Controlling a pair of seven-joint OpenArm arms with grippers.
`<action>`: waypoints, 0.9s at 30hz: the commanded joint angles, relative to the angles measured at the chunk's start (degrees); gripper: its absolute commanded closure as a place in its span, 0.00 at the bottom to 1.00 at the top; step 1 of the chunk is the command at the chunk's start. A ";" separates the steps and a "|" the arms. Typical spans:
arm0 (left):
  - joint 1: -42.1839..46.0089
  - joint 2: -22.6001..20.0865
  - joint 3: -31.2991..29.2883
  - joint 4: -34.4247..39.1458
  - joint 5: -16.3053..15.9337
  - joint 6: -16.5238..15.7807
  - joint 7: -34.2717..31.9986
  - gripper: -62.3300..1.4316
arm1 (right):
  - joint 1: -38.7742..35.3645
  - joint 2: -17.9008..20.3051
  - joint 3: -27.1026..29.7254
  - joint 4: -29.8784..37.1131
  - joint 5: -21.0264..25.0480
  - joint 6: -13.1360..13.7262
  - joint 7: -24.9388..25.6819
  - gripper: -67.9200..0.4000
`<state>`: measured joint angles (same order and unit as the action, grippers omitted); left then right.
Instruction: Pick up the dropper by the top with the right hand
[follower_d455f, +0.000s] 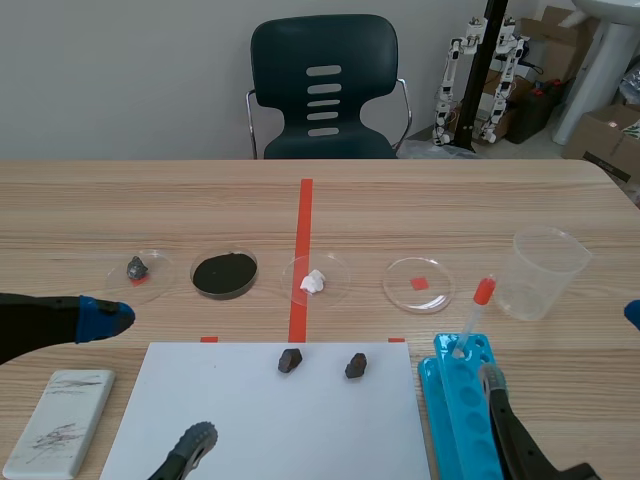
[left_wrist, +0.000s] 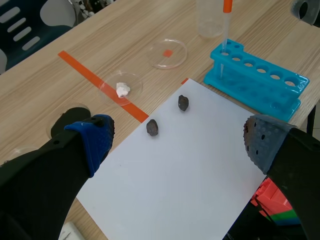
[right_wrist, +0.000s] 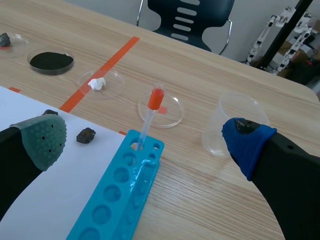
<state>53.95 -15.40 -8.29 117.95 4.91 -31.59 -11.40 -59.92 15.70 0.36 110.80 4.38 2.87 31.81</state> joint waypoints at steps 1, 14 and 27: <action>0.15 0.13 -0.09 0.17 -0.79 0.13 -0.81 0.13 | 1.95 -0.11 0.33 -2.86 0.39 -0.09 2.75 0.00; 0.15 0.13 -0.09 0.17 -0.79 0.13 -0.81 0.13 | 20.09 1.49 0.24 -20.94 0.39 4.48 9.03 0.00; 0.15 0.13 -0.09 0.17 -0.79 0.13 -0.81 0.13 | 32.44 4.81 -8.35 -26.36 0.39 6.21 8.44 0.00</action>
<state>53.95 -15.40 -8.29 117.95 4.91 -31.59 -11.40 -27.68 19.88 -8.36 84.47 4.34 9.28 39.59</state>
